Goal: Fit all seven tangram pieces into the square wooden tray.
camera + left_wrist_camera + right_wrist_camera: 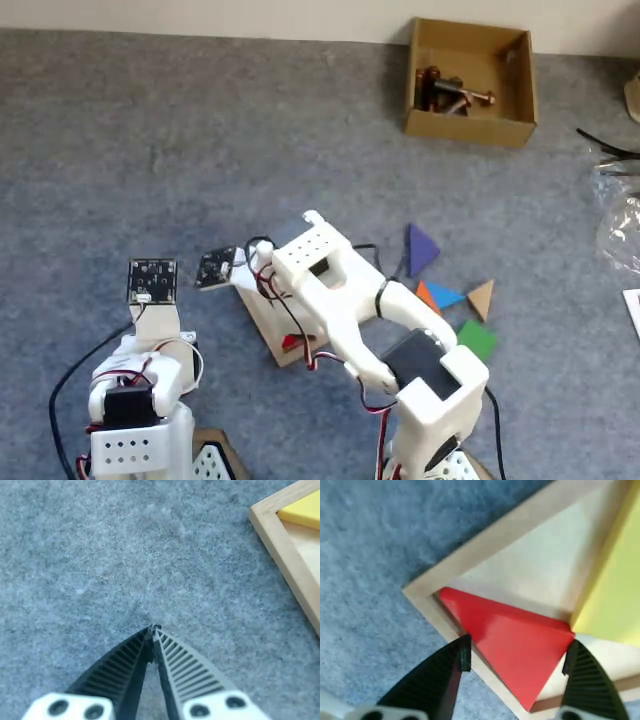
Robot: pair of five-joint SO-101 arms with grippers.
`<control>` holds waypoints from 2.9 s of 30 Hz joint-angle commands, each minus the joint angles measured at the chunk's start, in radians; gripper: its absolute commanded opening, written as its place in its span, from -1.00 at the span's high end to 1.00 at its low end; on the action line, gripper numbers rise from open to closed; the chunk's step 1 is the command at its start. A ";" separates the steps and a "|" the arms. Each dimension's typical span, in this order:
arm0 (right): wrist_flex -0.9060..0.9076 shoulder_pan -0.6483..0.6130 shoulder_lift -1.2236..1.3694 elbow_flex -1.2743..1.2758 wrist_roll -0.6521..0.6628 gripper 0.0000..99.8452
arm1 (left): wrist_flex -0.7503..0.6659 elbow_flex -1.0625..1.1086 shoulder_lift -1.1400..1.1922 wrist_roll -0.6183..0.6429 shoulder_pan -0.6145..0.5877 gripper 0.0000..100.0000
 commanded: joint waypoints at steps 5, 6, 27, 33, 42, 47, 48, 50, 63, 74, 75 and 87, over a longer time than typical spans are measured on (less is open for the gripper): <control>-0.076 0.036 -0.007 0.018 0.009 0.43 | 0.008 0.021 0.007 0.003 -0.008 0.99; -0.076 0.033 -0.008 0.025 0.009 0.43 | 0.008 0.021 0.007 0.003 -0.008 0.99; -0.269 0.015 -0.008 0.127 -0.193 0.45 | 0.008 0.021 0.007 0.003 -0.008 0.99; -0.269 0.016 -0.007 0.127 -0.247 0.63 | 0.008 0.021 0.007 0.003 -0.008 0.99; -0.269 0.013 -0.007 0.127 -0.276 0.72 | 0.008 0.021 0.007 0.003 -0.008 0.99; -0.269 0.015 -0.007 0.127 -0.358 0.75 | 0.008 0.021 0.007 0.003 -0.008 0.99; -0.269 0.013 -0.007 0.127 -0.359 0.75 | 0.008 0.021 0.007 0.003 -0.008 0.99; -0.269 0.013 -0.008 0.127 -0.359 0.75 | 0.008 0.021 0.007 0.003 -0.008 0.99; -0.262 0.013 -0.013 0.068 -0.419 0.79 | 0.008 0.021 0.007 0.003 -0.008 0.99; -0.260 0.018 -0.015 0.062 -0.417 0.99 | 0.008 0.021 0.007 0.003 -0.008 0.99; -0.260 0.018 -0.015 0.062 -0.417 0.99 | 0.008 0.021 0.007 0.003 -0.008 0.99; -0.185 0.013 -0.008 0.007 -0.416 0.99 | 0.008 0.021 0.007 0.003 -0.008 0.99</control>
